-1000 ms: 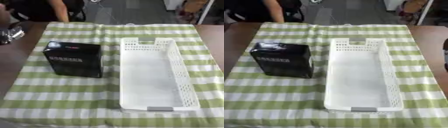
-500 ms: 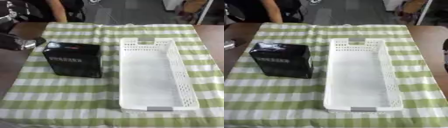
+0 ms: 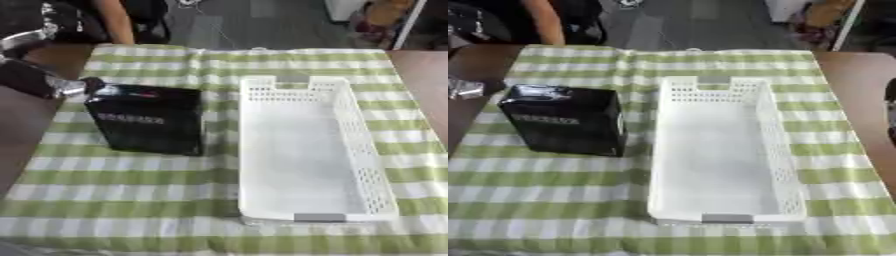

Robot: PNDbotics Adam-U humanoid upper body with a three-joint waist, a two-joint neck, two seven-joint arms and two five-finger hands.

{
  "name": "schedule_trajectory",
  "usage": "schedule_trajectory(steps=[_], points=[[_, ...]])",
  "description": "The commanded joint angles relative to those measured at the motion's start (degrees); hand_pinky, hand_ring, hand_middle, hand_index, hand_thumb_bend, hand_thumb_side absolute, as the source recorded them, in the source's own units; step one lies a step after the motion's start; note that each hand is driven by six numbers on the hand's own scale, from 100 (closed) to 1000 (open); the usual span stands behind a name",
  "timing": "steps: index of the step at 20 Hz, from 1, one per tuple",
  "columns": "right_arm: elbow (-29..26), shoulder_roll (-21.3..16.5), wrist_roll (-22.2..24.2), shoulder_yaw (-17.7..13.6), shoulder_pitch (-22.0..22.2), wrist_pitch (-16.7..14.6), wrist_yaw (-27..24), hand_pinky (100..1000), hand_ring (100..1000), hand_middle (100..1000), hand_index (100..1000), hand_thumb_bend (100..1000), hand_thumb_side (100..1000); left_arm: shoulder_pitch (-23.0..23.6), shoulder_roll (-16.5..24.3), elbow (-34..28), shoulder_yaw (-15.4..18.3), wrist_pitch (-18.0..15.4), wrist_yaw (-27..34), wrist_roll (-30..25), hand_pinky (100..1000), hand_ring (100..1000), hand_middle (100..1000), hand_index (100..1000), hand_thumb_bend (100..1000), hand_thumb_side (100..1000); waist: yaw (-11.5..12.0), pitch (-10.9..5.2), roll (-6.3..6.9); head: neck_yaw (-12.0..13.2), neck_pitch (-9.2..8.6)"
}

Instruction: Pick up objects on the table and place them in the box.

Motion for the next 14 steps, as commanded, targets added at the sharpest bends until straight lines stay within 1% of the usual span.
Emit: schedule_trajectory(steps=[1, 4, 6, 8, 9, 10, 14], points=[[-0.4, -1.3, 0.4, -0.1, -0.7, 0.0, -0.1, 839, 861, 789, 921, 348, 628, -2.6, 0.3, 1.8, -1.3, -1.0, 1.7, -4.6, 869, 822, 850, 924, 1000, 708, -0.1, -0.72, 0.01, 0.5, 0.02], [-0.4, -1.3, 0.5, -0.1, -0.7, 0.0, -0.1, 839, 861, 789, 922, 344, 631, -4.9, -0.5, 3.5, -2.5, -1.1, 2.8, -9.5, 900, 841, 863, 938, 1000, 674, -0.1, -0.77, -0.01, 0.4, 0.02], [-0.4, -1.3, 0.5, -0.1, -0.7, 0.0, -0.2, 839, 861, 789, 922, 342, 633, -6.0, -1.0, 3.9, -3.2, -1.2, 2.6, -11.5, 908, 845, 863, 940, 1000, 670, -0.1, -0.78, -0.02, 0.3, 0.02], [-0.4, -1.3, 0.6, 0.0, -0.6, 0.0, -0.2, 840, 861, 790, 922, 338, 636, -6.8, -1.4, 4.2, -3.7, -1.4, 2.3, -12.6, 917, 850, 864, 941, 1000, 668, -0.1, -0.79, -0.02, 0.3, 0.02], [-0.4, -1.3, 0.6, 0.0, -0.6, 0.0, -0.2, 840, 861, 789, 922, 340, 633, -7.1, -1.5, 4.3, -3.8, -1.5, 2.1, -12.9, 915, 849, 864, 941, 1000, 653, -0.1, -0.79, -0.02, 0.3, 0.02], [-0.4, -1.3, 0.6, 0.0, -0.6, 0.0, -0.2, 839, 861, 790, 922, 338, 634, -7.3, -1.6, 4.4, -3.9, -1.5, 2.0, -13.1, 919, 849, 863, 941, 1000, 674, -0.1, -0.8, -0.02, 0.3, 0.02], [-0.4, -1.3, 0.6, 0.0, -0.6, 0.0, -0.2, 840, 861, 790, 922, 336, 635, -7.6, -1.8, 4.6, -3.8, -1.6, 2.1, -13.1, 918, 849, 863, 940, 1000, 689, -0.2, -0.79, 0.03, 0.2, 0.02]])
